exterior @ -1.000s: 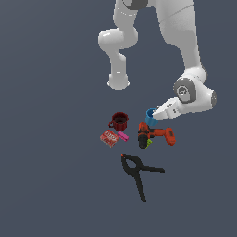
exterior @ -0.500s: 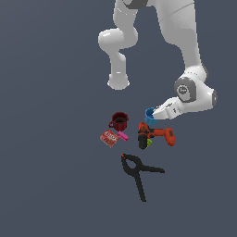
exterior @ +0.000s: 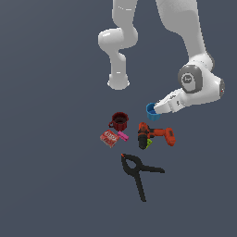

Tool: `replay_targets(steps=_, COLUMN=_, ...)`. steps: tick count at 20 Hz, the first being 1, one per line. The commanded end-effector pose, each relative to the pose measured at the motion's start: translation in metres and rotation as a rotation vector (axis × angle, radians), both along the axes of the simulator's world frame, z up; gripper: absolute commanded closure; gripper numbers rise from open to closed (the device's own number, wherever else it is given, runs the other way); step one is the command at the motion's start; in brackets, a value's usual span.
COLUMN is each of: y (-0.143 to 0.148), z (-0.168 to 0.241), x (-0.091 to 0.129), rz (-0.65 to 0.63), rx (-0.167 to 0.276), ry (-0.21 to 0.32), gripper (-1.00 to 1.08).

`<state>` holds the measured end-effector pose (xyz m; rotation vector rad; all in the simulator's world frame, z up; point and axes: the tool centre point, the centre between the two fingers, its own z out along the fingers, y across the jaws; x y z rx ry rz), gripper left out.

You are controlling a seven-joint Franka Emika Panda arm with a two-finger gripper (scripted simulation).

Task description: Pick up a designated object from a clutter of objects.

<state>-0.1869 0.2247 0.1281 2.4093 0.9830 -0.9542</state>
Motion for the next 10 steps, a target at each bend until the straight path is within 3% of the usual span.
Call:
replay_targets(steps=1, y=-0.001, z=0.022, x=0.001, rz=0.0, rx=0.001, ry=-0.002, gripper=1.08)
replay_targets(steps=10, y=-0.009, z=0.125, x=0.003, rz=0.0, rx=0.002, ry=-0.001, gripper=1.08)
